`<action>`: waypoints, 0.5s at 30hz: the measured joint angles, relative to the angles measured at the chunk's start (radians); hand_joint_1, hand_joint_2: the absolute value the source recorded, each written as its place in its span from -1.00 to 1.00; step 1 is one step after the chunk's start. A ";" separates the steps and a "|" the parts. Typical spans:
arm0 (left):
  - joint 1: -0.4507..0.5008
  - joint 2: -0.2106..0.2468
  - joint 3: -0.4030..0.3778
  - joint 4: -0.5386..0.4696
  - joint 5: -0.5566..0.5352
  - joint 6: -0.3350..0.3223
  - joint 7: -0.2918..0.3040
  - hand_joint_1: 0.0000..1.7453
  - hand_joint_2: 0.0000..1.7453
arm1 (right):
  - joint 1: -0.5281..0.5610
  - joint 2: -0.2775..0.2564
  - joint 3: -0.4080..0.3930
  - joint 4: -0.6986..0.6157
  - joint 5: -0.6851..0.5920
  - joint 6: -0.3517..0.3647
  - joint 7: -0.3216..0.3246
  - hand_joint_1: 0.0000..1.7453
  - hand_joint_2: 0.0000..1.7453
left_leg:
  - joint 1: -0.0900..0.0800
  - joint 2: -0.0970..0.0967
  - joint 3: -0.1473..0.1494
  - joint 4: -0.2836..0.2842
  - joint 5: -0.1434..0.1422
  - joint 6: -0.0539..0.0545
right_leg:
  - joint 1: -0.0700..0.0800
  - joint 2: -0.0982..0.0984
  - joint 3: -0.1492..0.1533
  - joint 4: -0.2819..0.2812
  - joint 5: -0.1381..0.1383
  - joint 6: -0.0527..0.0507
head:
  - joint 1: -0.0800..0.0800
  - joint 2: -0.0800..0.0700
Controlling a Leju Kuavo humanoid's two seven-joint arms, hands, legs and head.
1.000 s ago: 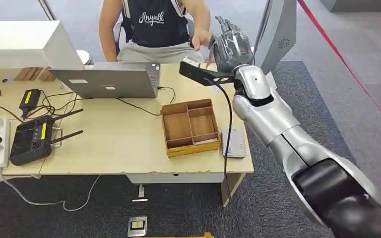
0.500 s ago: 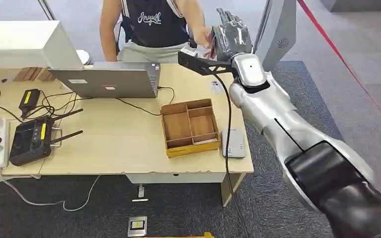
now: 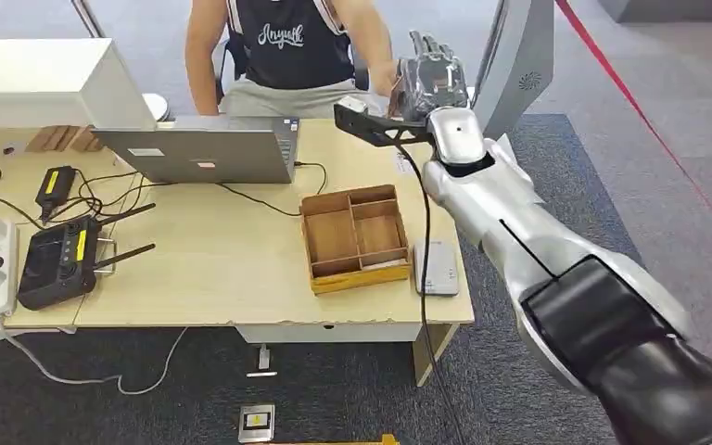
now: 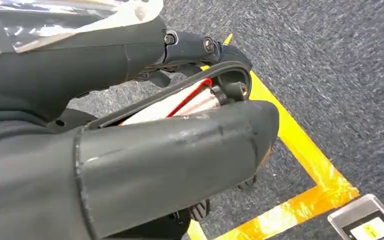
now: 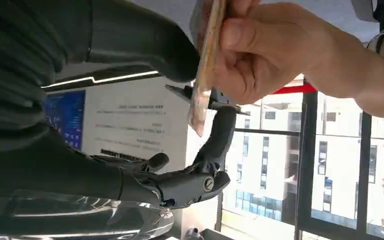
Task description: Pass the card to the sensor for recognition and then transmit it.
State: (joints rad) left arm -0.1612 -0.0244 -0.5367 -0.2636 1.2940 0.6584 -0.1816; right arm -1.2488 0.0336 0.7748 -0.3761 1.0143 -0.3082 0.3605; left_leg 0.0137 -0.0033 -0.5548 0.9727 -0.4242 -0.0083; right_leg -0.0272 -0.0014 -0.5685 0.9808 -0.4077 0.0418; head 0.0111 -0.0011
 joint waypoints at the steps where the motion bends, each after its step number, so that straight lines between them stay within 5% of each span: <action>1: 0.000 0.000 0.000 0.000 0.000 0.000 0.000 -1.00 -1.00 | 0.000 0.000 0.001 0.002 0.000 -0.005 0.001 -1.00 -1.00 | 0.000 0.000 0.000 0.000 0.000 0.000 | 0.000 0.000 0.000 0.000 0.000 0.000 | 0.000 0.000; 15: 0.002 0.000 0.000 0.001 0.011 0.000 -0.018 -1.00 -1.00 | -0.001 -0.039 -0.002 0.019 -0.031 -0.054 -0.016 -1.00 -1.00 | 0.000 0.000 0.000 0.000 0.000 0.000 | 0.000 0.000 0.000 0.000 0.000 0.000 | 0.000 0.000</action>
State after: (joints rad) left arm -0.1596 -0.0244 -0.5367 -0.2625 1.3050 0.6584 -0.1991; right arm -1.2497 -0.0054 0.7729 -0.3571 0.9838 -0.3624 0.3444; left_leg 0.0136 -0.0033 -0.5547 0.9729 -0.4242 -0.0083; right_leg -0.0273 -0.0013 -0.5684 0.9806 -0.4075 0.0420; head 0.0107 -0.0011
